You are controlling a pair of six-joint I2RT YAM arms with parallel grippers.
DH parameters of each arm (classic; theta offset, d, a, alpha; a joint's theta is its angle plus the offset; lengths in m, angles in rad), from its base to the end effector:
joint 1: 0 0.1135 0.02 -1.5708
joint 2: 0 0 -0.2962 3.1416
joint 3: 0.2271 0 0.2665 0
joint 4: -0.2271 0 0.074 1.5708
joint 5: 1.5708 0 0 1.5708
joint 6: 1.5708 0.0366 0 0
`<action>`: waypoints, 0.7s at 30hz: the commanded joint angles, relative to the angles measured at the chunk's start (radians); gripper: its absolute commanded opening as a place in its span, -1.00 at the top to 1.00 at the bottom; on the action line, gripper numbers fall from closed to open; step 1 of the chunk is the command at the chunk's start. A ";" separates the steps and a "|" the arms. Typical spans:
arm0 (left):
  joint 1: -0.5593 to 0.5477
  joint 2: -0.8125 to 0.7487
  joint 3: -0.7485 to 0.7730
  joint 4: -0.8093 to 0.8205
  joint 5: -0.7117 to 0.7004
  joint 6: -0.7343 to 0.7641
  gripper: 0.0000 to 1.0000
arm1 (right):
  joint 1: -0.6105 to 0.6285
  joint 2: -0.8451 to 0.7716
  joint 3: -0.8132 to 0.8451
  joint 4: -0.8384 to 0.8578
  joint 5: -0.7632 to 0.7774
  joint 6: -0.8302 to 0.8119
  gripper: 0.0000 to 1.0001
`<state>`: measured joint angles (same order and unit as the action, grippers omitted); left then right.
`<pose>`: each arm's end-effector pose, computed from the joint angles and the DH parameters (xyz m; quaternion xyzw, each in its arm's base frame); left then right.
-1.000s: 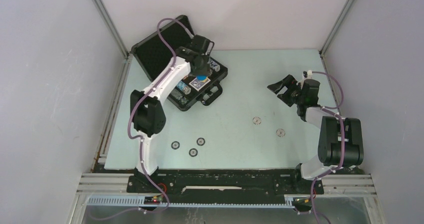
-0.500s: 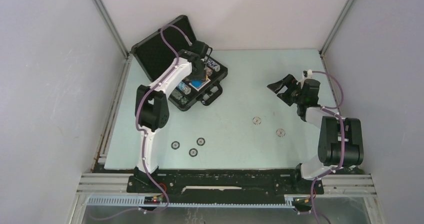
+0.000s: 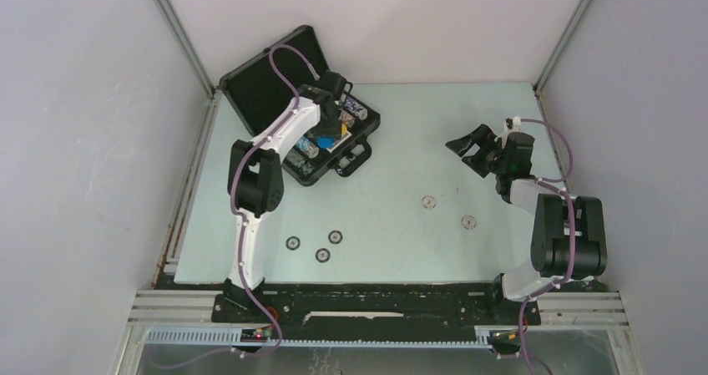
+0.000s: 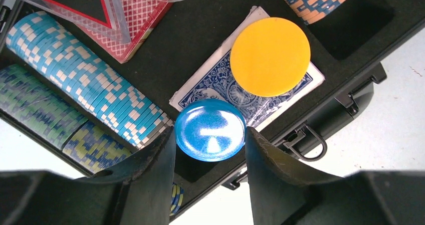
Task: Pack up texas hold em set
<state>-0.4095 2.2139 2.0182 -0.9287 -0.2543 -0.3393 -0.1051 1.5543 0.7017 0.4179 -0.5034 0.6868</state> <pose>0.4726 -0.1951 0.2602 0.0059 0.9677 0.0348 0.2496 0.3274 -0.0168 0.2090 0.1913 0.8049 0.3505 0.4390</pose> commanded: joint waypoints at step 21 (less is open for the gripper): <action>0.018 0.047 0.078 0.038 0.048 0.027 -0.21 | -0.004 0.003 0.005 0.034 -0.011 0.001 -0.99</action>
<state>-0.3965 2.2581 2.0399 -0.9031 -0.2237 -0.3370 -0.1051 1.5543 0.7017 0.4236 -0.5068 0.6868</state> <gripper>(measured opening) 0.592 0.993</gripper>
